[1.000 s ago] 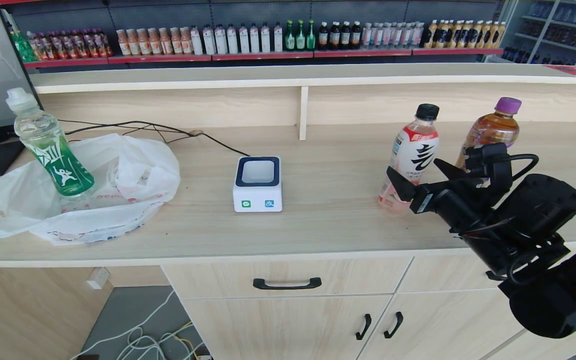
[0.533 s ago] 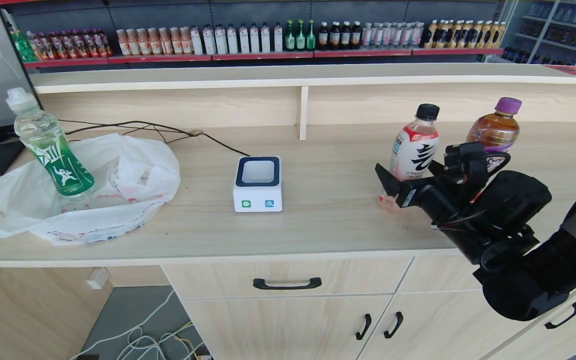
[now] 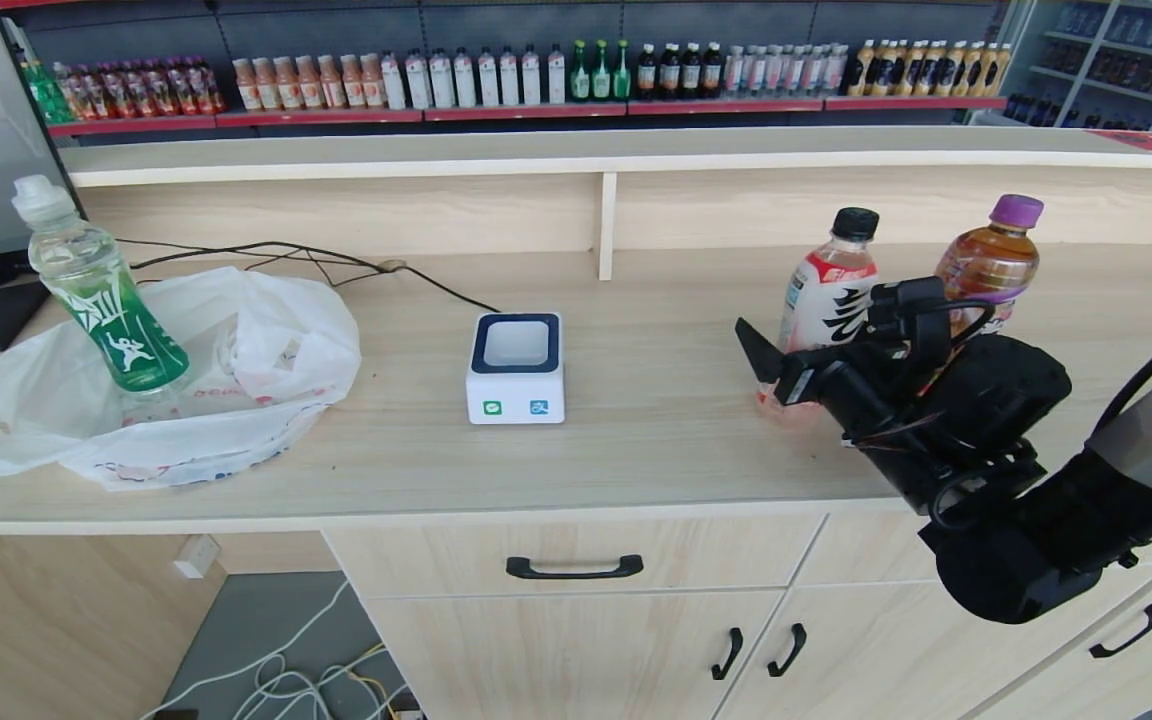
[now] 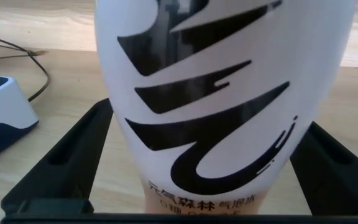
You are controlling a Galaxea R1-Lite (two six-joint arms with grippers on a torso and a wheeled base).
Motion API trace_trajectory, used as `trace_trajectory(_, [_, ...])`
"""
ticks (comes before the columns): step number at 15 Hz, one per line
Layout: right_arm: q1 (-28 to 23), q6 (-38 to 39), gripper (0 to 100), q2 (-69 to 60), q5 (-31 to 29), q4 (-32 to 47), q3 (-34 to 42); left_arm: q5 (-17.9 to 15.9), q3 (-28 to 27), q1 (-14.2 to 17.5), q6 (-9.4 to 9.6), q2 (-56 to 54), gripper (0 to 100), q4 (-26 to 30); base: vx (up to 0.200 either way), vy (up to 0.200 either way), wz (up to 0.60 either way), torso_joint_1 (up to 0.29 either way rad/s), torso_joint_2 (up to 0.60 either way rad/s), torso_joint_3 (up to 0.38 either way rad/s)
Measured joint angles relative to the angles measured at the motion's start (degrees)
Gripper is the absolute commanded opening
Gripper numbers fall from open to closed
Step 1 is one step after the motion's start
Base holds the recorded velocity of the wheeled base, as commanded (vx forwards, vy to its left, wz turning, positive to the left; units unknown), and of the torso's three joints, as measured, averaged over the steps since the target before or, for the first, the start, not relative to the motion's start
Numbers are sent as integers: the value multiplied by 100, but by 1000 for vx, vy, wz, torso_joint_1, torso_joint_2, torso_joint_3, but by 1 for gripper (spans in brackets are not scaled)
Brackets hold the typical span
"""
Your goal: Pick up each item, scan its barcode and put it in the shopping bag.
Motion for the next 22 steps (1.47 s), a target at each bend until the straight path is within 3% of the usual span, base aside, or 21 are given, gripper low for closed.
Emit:
trace_trajectory(1, [0,6,0,13,-1,0,-22,0,0,0,0,0,100,0,0,0,0,0,0,0])
trace_trajectory(14, [-16,37,0,-22,-11,15,-85,2,0,0,-16,0,100,0,0,0,0,0,0,0])
trace_trajectory(22, [158,72,0,-653,-11,2,284,0,0,0,20,0,100,7,0,0,0,0,0,0])
